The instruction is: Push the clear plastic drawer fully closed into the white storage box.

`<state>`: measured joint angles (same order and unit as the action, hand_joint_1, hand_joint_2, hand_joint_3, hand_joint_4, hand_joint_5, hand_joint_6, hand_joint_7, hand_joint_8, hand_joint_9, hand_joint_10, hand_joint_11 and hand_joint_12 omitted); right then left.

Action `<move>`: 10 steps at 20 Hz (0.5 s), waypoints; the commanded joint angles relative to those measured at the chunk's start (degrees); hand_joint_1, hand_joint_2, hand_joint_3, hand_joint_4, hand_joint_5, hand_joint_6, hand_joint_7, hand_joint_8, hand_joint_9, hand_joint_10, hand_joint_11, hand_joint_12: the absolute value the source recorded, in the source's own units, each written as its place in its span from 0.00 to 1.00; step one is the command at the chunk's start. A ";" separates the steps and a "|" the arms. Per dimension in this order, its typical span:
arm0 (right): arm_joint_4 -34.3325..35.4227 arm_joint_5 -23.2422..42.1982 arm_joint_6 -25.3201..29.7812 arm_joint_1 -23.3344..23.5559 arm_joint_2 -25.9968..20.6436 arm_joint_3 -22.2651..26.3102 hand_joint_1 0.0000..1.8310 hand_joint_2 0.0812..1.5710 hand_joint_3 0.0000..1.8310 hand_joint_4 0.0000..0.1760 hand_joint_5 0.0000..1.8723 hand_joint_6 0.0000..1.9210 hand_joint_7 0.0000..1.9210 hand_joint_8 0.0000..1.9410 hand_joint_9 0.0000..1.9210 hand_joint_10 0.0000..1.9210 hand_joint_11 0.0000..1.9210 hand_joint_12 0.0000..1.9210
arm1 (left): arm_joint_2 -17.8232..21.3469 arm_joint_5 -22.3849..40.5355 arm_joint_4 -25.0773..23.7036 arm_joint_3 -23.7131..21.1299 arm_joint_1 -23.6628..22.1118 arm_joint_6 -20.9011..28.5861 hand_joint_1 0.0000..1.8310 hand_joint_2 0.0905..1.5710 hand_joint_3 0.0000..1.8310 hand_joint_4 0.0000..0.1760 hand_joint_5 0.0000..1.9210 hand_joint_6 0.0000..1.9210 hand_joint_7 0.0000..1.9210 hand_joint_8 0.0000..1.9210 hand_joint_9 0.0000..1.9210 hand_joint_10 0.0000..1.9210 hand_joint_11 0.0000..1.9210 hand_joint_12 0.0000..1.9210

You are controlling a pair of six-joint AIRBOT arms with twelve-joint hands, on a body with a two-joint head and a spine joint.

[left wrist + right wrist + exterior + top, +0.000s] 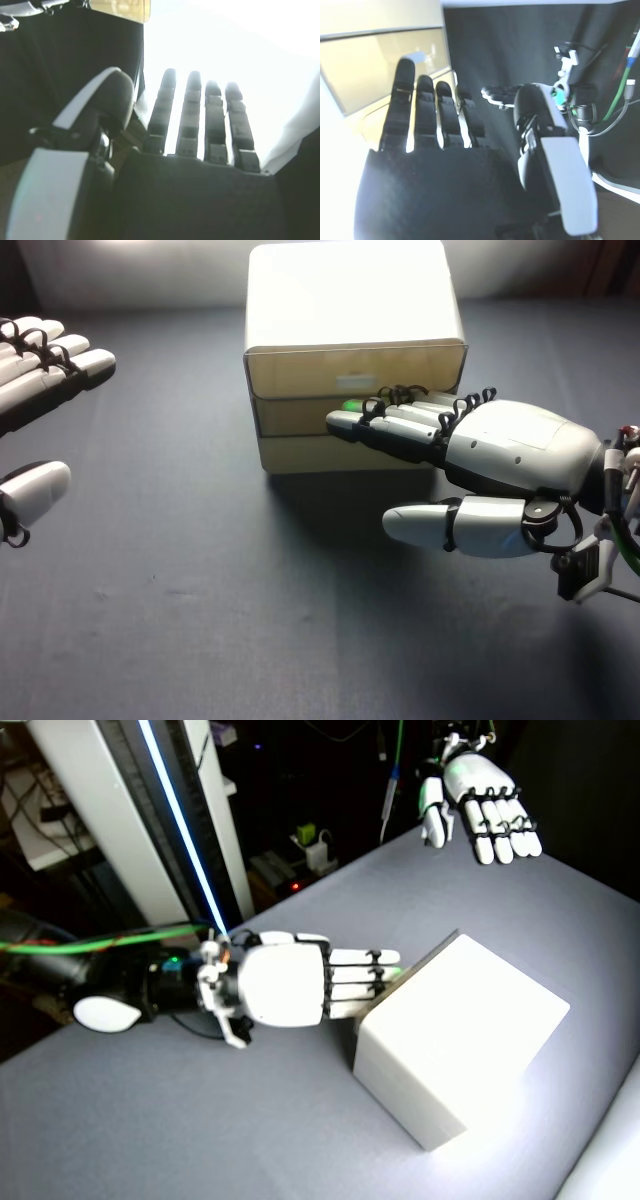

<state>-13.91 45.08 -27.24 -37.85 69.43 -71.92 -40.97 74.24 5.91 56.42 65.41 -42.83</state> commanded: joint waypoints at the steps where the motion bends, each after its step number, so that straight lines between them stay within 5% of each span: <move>1: 1.95 6.70 0.05 0.95 -0.05 -0.35 0.11 0.89 0.00 0.09 0.03 0.00 0.01 0.00 0.04 0.00 0.00 0.44 | -0.04 7.12 1.55 0.35 -0.11 0.01 0.02 0.99 0.13 0.13 0.04 0.04 0.03 0.01 0.00 0.00 0.00 0.00; 2: 2.42 6.55 0.05 0.95 -0.05 -0.63 0.10 0.91 0.00 0.00 0.03 0.00 0.00 0.00 0.03 0.00 0.00 0.39 | -0.08 7.13 1.55 0.36 -0.11 0.01 0.02 0.99 0.13 0.15 0.03 0.04 0.03 0.00 0.00 0.00 0.00 0.00; 4: 3.33 6.22 0.05 0.96 -0.05 -1.23 0.13 0.90 0.00 0.07 0.04 0.00 0.01 0.00 0.04 0.00 0.00 0.38 | -0.13 7.13 1.55 0.39 -0.11 0.01 0.04 1.00 0.13 0.10 0.03 0.04 0.03 0.00 0.00 0.00 0.00 0.00; 5: 3.36 6.18 0.05 0.97 -0.05 -1.25 0.14 0.90 0.00 0.03 0.04 0.00 0.01 0.00 0.03 0.00 0.00 0.38 | -0.13 7.13 1.55 0.39 -0.11 0.01 0.04 1.00 0.13 0.09 0.03 0.04 0.04 0.00 0.00 0.00 0.00 0.00; 6: 3.71 6.01 0.05 0.97 -0.01 -1.47 0.17 0.89 0.00 0.16 0.04 0.00 0.00 0.00 0.01 0.00 0.00 0.28 | -0.15 7.13 1.55 0.39 -0.11 0.01 0.04 1.00 0.13 0.12 0.03 0.04 0.03 0.00 0.00 0.00 0.00 0.00; 7: 3.97 5.94 0.05 0.97 0.00 -1.57 0.17 0.89 0.00 0.16 0.04 0.00 0.00 0.00 0.00 0.00 0.00 0.24 | -0.16 7.14 1.55 0.39 -0.11 0.01 0.04 0.99 0.13 0.10 0.03 0.04 0.04 0.00 0.00 0.00 0.00 0.00; 8: 4.11 5.94 0.05 0.97 0.01 -1.65 0.17 0.90 0.00 0.06 0.04 0.00 0.00 0.00 0.01 0.00 0.00 0.24 | -0.16 7.16 1.55 0.39 -0.11 0.01 0.04 1.00 0.13 0.08 0.03 0.04 0.03 0.00 0.00 0.00 0.00 0.00; 10: 4.23 5.94 0.05 0.97 0.02 -1.70 0.15 0.90 0.00 0.01 0.04 0.00 0.00 0.00 0.01 0.00 0.00 0.24 | -0.16 7.19 1.55 0.39 -0.11 0.01 0.04 1.00 0.13 0.10 0.03 0.04 0.03 0.00 0.00 0.00 0.00 0.00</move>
<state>-13.04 44.69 -27.07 -37.85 69.67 -73.12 -40.99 74.24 6.04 56.49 65.41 -42.83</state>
